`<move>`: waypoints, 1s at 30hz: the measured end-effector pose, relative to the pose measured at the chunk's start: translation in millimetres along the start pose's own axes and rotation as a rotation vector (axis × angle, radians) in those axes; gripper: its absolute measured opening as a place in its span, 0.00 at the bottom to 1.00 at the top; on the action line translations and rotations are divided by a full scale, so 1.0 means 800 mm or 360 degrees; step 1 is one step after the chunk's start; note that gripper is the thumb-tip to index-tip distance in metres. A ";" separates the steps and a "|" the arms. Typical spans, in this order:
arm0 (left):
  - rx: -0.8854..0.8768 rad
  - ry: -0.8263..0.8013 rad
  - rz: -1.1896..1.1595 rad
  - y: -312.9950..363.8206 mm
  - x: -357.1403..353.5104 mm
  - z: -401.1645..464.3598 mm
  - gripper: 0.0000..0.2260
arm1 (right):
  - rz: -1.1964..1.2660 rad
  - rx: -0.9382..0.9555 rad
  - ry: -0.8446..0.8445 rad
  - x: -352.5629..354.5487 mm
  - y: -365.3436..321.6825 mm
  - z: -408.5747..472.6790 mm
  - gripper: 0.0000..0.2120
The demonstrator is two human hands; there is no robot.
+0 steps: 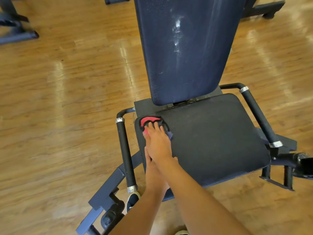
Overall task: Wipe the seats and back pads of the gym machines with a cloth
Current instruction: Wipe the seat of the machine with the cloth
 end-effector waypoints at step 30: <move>-0.0360 -0.0014 0.0572 0.072 0.055 -0.009 0.29 | 0.0357 -0.0079 0.0194 0.029 0.014 0.024 0.13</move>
Point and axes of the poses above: each hand's wrist, its own z-axis towards the middle knuckle, its own x-axis out of the back of the hand, y = z × x, the point moved 3 cm from there along z, towards the middle knuckle, and after that the axes turned 2 degrees about -y, right-handed, at the moved point
